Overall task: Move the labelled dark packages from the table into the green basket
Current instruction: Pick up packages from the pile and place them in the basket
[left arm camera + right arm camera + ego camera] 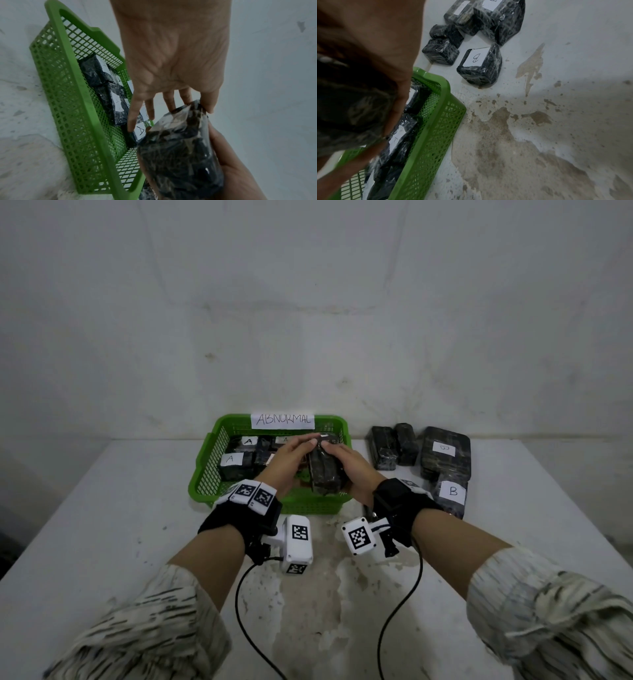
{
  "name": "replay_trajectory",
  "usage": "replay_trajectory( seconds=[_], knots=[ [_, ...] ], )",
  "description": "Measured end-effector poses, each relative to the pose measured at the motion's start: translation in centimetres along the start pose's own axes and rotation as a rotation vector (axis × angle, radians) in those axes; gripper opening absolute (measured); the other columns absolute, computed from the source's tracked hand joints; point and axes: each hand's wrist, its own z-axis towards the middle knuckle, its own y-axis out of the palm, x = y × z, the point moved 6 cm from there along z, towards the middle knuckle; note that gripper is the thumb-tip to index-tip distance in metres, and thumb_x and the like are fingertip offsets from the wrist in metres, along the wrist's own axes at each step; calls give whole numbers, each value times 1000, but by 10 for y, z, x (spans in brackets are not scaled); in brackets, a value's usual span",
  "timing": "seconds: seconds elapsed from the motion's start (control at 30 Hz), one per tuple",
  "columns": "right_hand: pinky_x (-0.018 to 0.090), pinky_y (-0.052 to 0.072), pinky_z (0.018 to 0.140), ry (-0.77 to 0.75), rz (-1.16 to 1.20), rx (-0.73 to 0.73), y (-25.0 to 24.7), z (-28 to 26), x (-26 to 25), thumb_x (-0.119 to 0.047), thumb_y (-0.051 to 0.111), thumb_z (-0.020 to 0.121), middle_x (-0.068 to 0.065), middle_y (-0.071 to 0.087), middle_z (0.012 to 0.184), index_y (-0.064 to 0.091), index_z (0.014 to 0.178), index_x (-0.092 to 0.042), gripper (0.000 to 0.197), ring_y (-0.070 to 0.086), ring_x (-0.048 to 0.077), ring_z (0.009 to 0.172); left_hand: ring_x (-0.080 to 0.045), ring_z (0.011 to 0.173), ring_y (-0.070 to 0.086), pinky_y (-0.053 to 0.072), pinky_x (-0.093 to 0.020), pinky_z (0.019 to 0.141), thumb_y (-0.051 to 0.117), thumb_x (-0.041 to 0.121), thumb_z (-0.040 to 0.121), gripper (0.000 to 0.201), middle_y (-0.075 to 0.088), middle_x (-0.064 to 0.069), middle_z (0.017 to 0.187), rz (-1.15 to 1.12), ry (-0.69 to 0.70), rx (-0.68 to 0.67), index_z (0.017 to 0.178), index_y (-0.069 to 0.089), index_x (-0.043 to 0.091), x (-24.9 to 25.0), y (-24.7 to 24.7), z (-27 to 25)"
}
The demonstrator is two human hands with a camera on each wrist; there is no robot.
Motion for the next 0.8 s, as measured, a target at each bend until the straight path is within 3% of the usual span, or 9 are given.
replay_trajectory(
  seconds=[0.1, 0.17, 0.27, 0.37, 0.47, 0.6, 0.73, 0.8],
  knots=[
    [48, 52, 89, 31, 8, -78, 1, -5, 1, -17, 62, 91, 10, 66, 109, 53, 127, -13, 37, 64, 28, 100, -20, 92, 58, 52, -39, 74, 47, 16, 97, 21, 61, -2, 102, -65, -17, -3, 115, 58, 15, 2, 0, -1],
    [45, 53, 86, 19, -14, -86, 1, -8, -2, -11, 60, 91, 9, 67, 103, 53, 126, -11, 36, 65, 26, 93, -19, 94, 59, 53, -41, 75, 47, 14, 97, 21, 61, -2, 103, -77, -25, -14, 115, 58, 14, 2, 1, -1],
    [46, 51, 90, 11, -31, -75, -1, -8, -5, -9, 60, 90, 11, 66, 108, 52, 127, -11, 37, 63, 29, 99, -24, 99, 58, 51, -47, 83, 48, 8, 95, 26, 61, -4, 107, -82, -38, -14, 119, 57, 14, 0, 4, -1],
    [49, 50, 94, 29, -11, -101, -1, -8, -3, -8, 61, 90, 13, 64, 115, 50, 131, -13, 42, 61, 32, 106, -24, 94, 59, 51, -47, 81, 46, 4, 95, 30, 61, -5, 104, -51, -13, 21, 122, 56, 12, 1, 3, 0],
    [44, 53, 89, 26, 13, -155, 1, -10, -2, -2, 61, 88, 11, 64, 114, 49, 131, -14, 46, 63, 29, 102, -24, 92, 60, 51, -46, 81, 46, 4, 95, 30, 61, -9, 106, -71, -26, 26, 122, 56, 13, 2, 2, -1],
    [43, 55, 84, 7, 13, -113, -1, -9, 0, 7, 63, 84, 16, 62, 121, 47, 134, -9, 56, 64, 30, 100, -31, 109, 55, 48, -53, 89, 48, -4, 90, 43, 56, -16, 122, -85, -67, -48, 128, 53, 16, -2, 4, -3],
    [39, 57, 79, 6, 56, -116, 2, -7, 3, 3, 65, 84, 16, 59, 128, 45, 138, -10, 59, 61, 32, 109, -29, 104, 57, 48, -49, 89, 49, -9, 89, 51, 57, -14, 120, -71, -5, -9, 132, 49, 18, -2, 2, -2],
    [42, 56, 83, 6, 92, -131, 2, -4, 4, -13, 69, 86, 13, 58, 132, 41, 141, -16, 62, 58, 32, 117, -30, 108, 56, 49, -51, 93, 53, -6, 88, 52, 57, -12, 118, -2, 43, 49, 133, 46, 19, -2, -5, 0]
  ],
)
